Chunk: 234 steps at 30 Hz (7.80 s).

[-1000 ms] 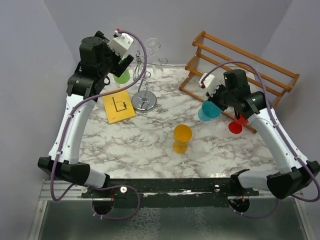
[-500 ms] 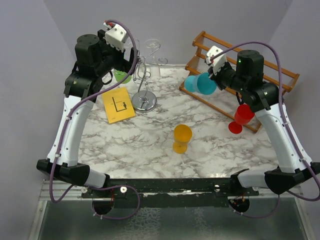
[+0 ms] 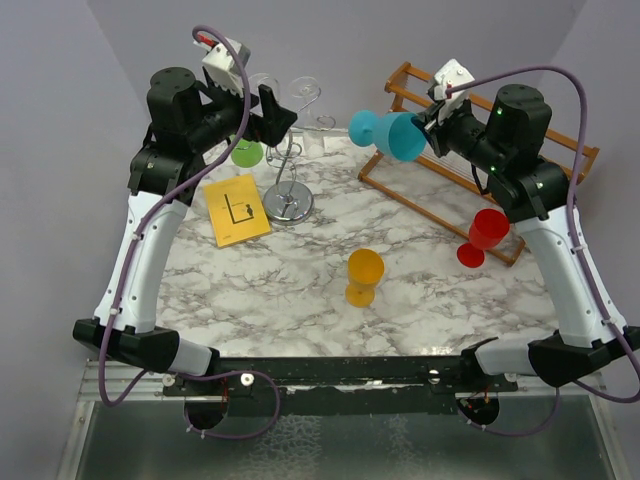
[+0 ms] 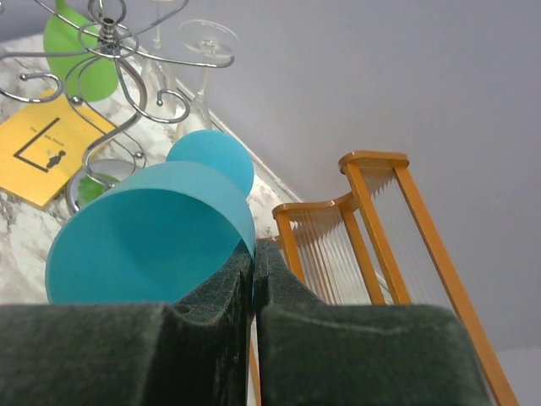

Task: Place the wine glass upside down on the wine glass rack

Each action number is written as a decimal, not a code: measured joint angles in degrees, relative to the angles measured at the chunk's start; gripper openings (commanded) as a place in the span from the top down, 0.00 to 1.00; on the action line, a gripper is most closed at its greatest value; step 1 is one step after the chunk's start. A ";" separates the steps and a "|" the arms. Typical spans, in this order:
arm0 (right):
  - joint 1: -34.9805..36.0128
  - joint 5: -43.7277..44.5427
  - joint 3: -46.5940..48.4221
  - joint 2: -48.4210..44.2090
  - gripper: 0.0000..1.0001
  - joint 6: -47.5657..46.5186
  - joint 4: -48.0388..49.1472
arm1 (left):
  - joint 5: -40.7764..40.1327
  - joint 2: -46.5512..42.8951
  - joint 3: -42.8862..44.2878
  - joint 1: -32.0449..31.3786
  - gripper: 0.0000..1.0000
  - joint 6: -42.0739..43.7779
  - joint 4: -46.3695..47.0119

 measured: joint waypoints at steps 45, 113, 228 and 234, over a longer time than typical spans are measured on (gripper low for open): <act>0.00 -15.91 -1.84 -3.21 0.98 16.74 8.59 | 17.42 0.98 -15.34 -3.17 0.75 -22.08 19.06; 0.00 -10.54 -28.11 -11.98 0.04 -3.89 9.60 | -2.03 0.20 6.73 1.77 1.00 24.11 -10.99; 0.00 -12.57 -40.79 -13.31 0.03 -4.96 16.24 | -32.89 1.64 -5.25 -5.05 1.00 81.13 -18.36; 0.00 -12.57 -40.79 -13.31 0.03 -4.96 16.24 | -32.85 1.01 -5.25 -5.05 1.00 80.65 -20.20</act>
